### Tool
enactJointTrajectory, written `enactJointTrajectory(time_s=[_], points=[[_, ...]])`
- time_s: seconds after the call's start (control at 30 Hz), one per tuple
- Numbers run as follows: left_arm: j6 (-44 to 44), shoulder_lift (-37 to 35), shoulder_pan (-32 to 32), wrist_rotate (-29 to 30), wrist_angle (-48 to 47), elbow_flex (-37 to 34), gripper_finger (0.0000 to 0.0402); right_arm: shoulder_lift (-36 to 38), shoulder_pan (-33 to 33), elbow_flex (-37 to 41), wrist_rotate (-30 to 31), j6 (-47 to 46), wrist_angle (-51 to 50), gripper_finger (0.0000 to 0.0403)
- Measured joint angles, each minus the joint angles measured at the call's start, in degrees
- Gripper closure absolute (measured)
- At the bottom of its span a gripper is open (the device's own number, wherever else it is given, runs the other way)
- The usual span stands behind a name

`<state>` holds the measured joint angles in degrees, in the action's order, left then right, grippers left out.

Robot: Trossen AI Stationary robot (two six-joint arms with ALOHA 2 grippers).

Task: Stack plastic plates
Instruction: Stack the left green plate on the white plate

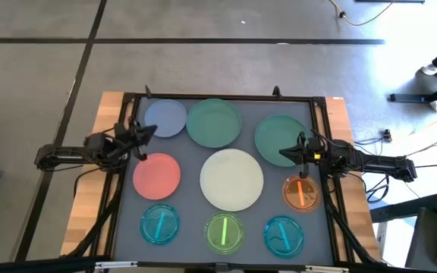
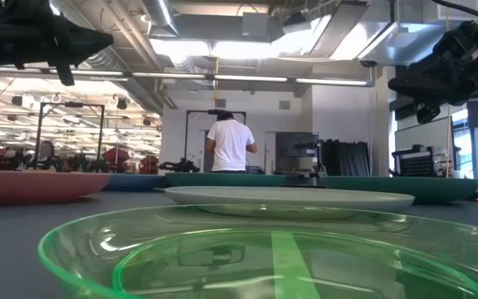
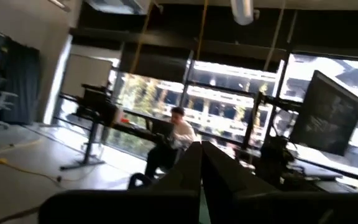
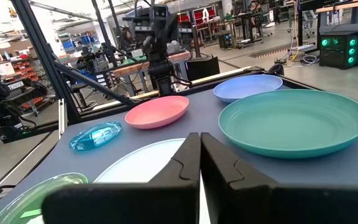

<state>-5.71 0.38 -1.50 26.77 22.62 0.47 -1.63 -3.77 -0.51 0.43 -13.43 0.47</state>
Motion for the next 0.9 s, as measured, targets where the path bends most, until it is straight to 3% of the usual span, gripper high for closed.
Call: enactJointTrajectory(time_s=[0.3,0.57,0.9], points=[[3.1,3.5,-2.7,0.4,0.7,0.0,0.0399,0.0,0.0,0.0,0.0,0.0,0.1,0.0400],[3.3,9.8,-5.2,-4.3,1.4,0.0,0.0399,0.0,0.0,0.1,2.0,-0.5,6.0,0.0400],[1.2,19.5,-5.5,-8.0,10.1,0.0,0.0399,-3.1,0.0,0.1,8.0,3.2,12.0,0.0400]])
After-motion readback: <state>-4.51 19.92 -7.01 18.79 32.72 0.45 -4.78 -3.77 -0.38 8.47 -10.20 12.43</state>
